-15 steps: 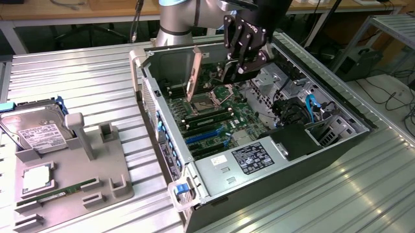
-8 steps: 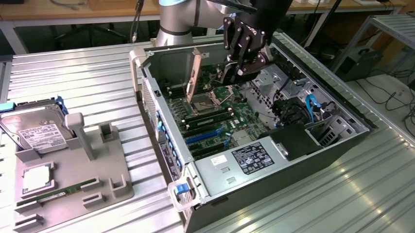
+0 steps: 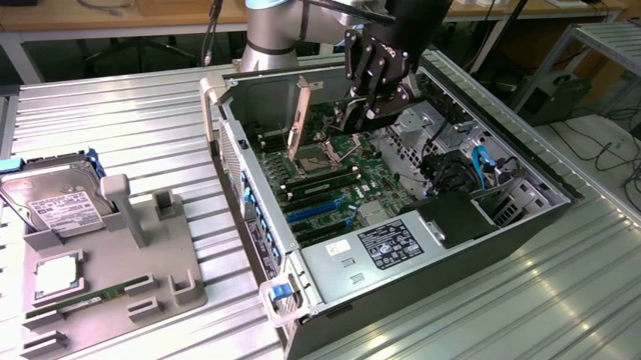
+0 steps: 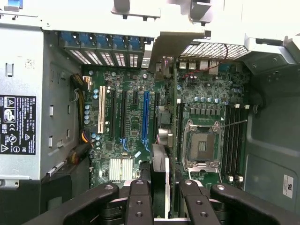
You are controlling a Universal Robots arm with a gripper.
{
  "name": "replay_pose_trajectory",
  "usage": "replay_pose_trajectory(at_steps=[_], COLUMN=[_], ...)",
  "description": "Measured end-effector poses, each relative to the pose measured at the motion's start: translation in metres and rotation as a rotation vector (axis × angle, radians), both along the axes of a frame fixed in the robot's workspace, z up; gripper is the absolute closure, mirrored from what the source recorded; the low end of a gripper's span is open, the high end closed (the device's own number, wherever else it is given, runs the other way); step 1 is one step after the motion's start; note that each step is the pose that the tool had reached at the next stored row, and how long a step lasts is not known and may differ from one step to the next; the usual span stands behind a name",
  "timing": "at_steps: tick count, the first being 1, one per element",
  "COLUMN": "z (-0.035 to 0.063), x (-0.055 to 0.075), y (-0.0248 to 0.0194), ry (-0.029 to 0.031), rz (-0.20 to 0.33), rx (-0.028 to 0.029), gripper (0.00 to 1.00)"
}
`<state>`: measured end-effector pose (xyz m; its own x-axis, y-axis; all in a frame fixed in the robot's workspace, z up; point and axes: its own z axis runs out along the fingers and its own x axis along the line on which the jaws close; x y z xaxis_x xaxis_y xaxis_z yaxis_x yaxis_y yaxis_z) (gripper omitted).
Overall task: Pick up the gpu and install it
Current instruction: 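Insert the gpu into the slot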
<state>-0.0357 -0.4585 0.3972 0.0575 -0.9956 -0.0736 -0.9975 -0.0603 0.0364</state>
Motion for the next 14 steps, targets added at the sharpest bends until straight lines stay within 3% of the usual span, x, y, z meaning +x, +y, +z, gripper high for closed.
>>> replay_pose_trajectory(at_steps=[14], z=[-0.0093], x=[-0.0002], y=[-0.0003], ry=[-0.0007], rz=[-0.042], rx=[-0.0014], gripper=[0.73])
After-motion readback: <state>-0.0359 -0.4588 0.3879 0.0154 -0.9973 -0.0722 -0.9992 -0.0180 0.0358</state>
